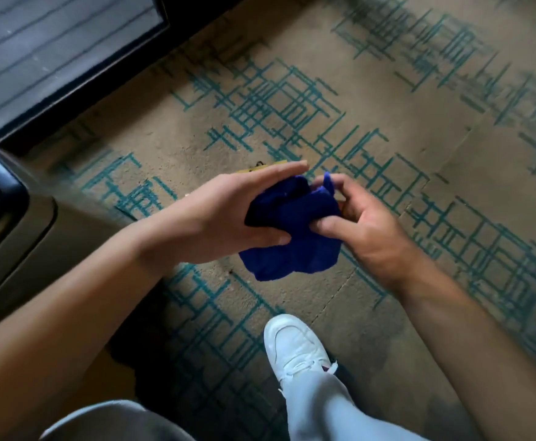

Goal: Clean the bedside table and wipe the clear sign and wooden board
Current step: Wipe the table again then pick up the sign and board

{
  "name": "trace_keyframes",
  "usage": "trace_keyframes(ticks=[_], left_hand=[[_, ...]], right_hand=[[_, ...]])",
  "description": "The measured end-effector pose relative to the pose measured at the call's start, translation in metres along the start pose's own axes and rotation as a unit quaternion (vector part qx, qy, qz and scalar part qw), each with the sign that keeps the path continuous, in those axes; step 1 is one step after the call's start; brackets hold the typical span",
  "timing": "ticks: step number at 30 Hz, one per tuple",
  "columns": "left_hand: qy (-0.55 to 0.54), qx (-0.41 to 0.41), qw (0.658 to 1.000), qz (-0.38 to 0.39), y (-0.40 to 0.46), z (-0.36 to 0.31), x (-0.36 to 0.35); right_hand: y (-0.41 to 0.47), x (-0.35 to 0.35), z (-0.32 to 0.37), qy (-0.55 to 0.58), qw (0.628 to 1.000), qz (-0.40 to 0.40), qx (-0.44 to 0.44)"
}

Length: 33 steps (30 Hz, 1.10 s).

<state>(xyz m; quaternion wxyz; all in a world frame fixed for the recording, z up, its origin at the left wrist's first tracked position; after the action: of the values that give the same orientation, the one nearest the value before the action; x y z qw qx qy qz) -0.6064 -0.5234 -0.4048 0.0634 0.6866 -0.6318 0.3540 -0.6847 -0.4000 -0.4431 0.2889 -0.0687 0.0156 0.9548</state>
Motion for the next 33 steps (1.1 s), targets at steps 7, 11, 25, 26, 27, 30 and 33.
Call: trace_keyframes(ticks=[7,11,25,26,27,30,33], left_hand=[[-0.107,0.02,0.993,-0.048,-0.001,-0.013,0.015],[-0.226,0.053,0.97,-0.065,-0.023,-0.03,0.038],[-0.08,0.087,0.986,-0.115,-0.099,-0.184,0.179],[-0.077,0.083,0.987,-0.112,-0.102,-0.198,0.189],[-0.08,0.076,0.988,-0.109,-0.105,-0.213,0.2],[-0.135,0.054,0.984,-0.099,-0.12,-0.257,0.23],[-0.235,0.035,0.968,-0.083,-0.141,-0.301,0.256]], right_hand=[[0.015,0.0,0.025,-0.091,0.993,0.052,-0.058],[0.012,-0.002,0.069,-0.067,0.993,0.053,-0.081],[0.027,-0.038,0.29,-0.02,0.999,0.02,-0.03],[0.027,-0.039,0.307,-0.029,0.999,0.02,-0.031],[0.027,-0.038,0.323,-0.036,0.999,0.017,-0.035],[0.025,-0.036,0.375,-0.086,0.996,0.013,-0.034],[0.023,-0.036,0.428,-0.107,0.994,0.009,-0.026]])
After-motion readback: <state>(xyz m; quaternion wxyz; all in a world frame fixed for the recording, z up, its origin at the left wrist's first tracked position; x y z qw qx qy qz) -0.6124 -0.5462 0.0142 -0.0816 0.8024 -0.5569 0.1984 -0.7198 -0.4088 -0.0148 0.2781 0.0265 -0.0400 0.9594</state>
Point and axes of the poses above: each hand's wrist, its own y-axis towards the middle knuckle, its own x-axis out of the back of the hand, z = x × y, the point moved 9 cm from there along y, towards the middle knuckle, and after that the axes turned 15 degrees about x, right-handed, at the moved point
